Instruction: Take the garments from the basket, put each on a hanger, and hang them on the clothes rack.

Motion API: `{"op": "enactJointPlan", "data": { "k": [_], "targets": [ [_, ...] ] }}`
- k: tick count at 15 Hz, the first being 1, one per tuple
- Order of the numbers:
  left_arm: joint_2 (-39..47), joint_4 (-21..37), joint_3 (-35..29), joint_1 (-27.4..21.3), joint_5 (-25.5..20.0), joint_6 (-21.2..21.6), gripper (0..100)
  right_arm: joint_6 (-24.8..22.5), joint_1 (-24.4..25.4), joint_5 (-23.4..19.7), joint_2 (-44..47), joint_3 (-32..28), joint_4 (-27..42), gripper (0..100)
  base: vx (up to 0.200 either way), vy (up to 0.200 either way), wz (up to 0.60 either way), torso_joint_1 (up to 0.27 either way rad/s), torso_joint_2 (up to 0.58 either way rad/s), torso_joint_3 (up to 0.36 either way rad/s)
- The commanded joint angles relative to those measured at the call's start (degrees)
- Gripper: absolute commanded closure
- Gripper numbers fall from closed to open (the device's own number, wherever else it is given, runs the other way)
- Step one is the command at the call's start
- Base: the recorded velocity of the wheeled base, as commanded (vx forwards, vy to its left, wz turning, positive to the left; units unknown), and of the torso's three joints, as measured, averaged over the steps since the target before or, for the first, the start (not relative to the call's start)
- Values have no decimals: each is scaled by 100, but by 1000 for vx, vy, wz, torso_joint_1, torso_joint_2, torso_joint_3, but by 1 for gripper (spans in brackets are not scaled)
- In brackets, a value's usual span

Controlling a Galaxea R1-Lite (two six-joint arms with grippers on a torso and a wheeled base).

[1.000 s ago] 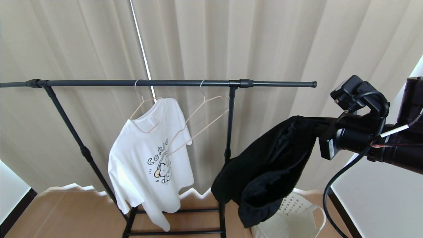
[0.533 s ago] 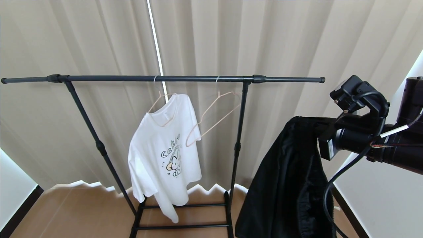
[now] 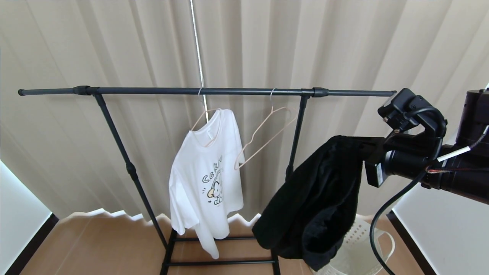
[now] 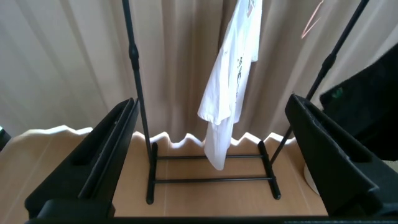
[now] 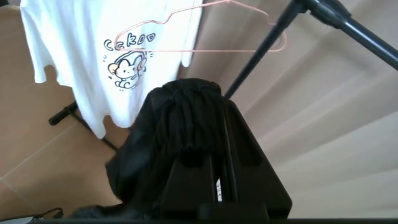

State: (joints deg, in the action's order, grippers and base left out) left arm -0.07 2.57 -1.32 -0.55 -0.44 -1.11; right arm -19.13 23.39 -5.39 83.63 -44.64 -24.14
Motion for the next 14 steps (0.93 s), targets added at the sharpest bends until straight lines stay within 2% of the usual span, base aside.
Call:
{"op": "enactJointPlan", "data": {
  "k": [1,8,9,11,14],
  "targets": [
    [7,-2,0,2,0,-3,0,-3,-10,11,-4,8,-3,100,0,0,0,0,0,0],
    [7,-2,0,2,0,-3,0,-30,-1,20,-22,78,-3,100,0,0,0,0,0,0],
    [7,-2,9,2,0,-3,0,-30,25,20,-31,96,-3,100,0,0,-600,2,7,7],
    [7,-2,0,2,0,-3,0,-30,25,20,-40,114,-21,100,0,0,0,0,0,0],
    [7,-2,0,2,0,-3,0,-38,25,20,13,245,-451,100,0,0,0,0,0,0]
  ]
}}
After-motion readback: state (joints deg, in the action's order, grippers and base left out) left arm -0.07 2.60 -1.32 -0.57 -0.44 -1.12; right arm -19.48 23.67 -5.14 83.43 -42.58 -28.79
